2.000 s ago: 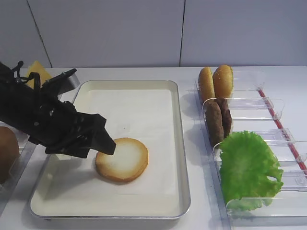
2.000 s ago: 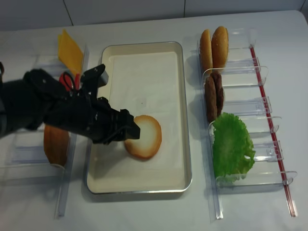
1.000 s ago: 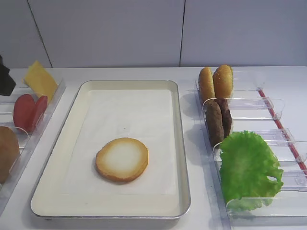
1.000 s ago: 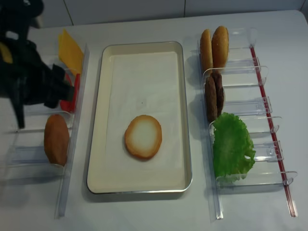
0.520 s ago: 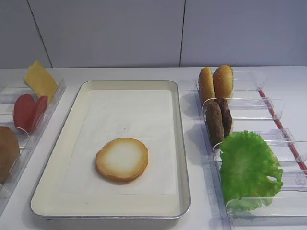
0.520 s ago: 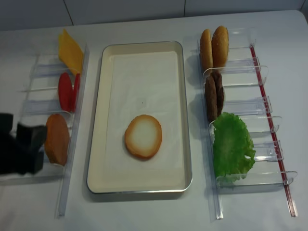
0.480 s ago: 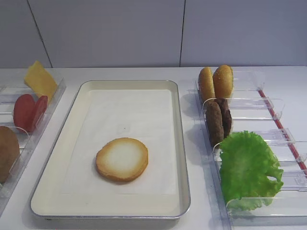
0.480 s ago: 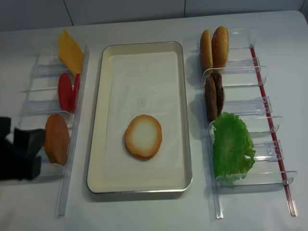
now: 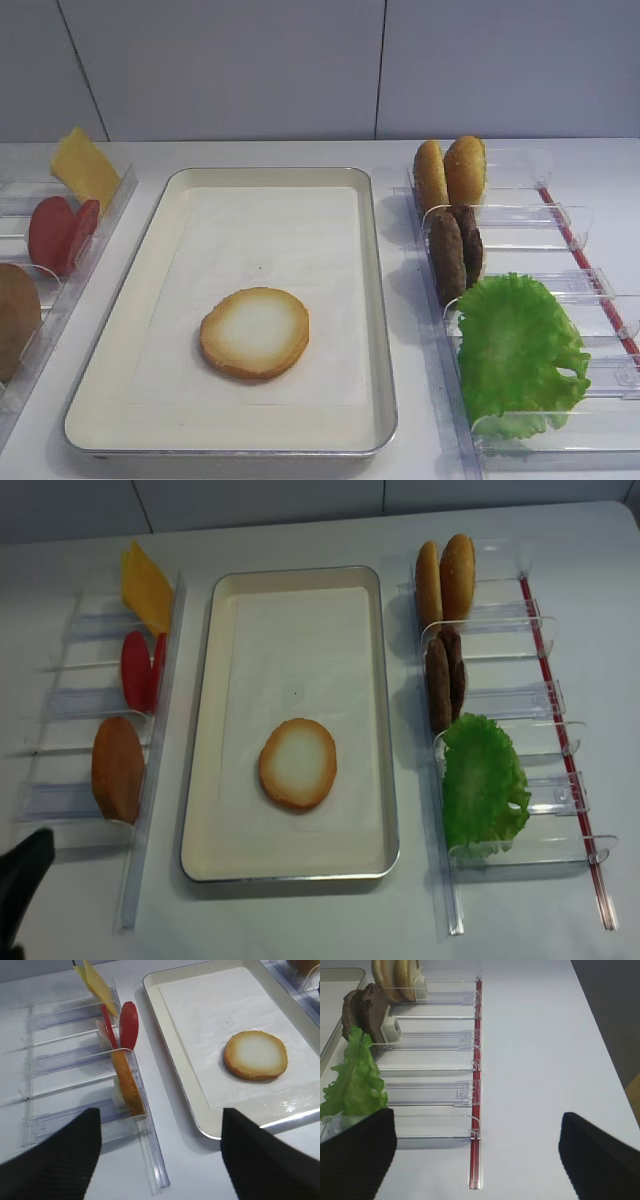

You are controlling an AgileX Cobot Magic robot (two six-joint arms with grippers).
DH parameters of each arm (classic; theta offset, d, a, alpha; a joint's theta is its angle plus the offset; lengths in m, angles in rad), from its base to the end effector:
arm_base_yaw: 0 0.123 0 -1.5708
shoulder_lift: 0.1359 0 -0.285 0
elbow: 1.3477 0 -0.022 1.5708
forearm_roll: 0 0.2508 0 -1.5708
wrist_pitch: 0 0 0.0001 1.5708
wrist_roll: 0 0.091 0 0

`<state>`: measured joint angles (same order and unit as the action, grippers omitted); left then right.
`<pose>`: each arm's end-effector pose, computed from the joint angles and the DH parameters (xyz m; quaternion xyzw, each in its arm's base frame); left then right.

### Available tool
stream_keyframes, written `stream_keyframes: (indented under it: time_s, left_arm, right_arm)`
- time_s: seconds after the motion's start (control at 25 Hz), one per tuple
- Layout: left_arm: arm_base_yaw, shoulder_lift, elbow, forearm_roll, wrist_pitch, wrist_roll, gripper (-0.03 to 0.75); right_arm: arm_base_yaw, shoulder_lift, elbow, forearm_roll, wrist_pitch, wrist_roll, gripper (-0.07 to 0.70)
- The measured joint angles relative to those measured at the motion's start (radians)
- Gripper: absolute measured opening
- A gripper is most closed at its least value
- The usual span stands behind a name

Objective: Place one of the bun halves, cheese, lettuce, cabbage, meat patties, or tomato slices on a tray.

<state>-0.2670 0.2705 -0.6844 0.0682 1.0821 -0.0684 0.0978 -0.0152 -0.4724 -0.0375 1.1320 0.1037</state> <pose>0.0241 -0.0009 0.3256 0.0870 0.8752 -0.0456 0.4737 -0.0069 -0.0038 0.2640 0.0039 0.8741 0.0302 0.4847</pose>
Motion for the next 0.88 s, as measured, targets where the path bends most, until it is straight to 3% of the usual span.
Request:
stream_keyframes:
  time_s: [0.24,0.48,0.88]
  left_arm:
    - [0.000,-0.125,0.077,-0.019,0.046,0.000,0.472]
    - [0.000,-0.224,0.163,-0.025,0.051,0.000,0.452]
    - [0.000,-0.251,0.201,-0.027,0.090,0.002,0.437]
  right_arm:
    - [0.000,0.000,0.000,0.000,0.000,0.000,0.661]
    - [0.000,0.000,0.000,0.000,0.000,0.000,0.661]
    - [0.000,0.000,0.000,0.000,0.000,0.000,0.661]
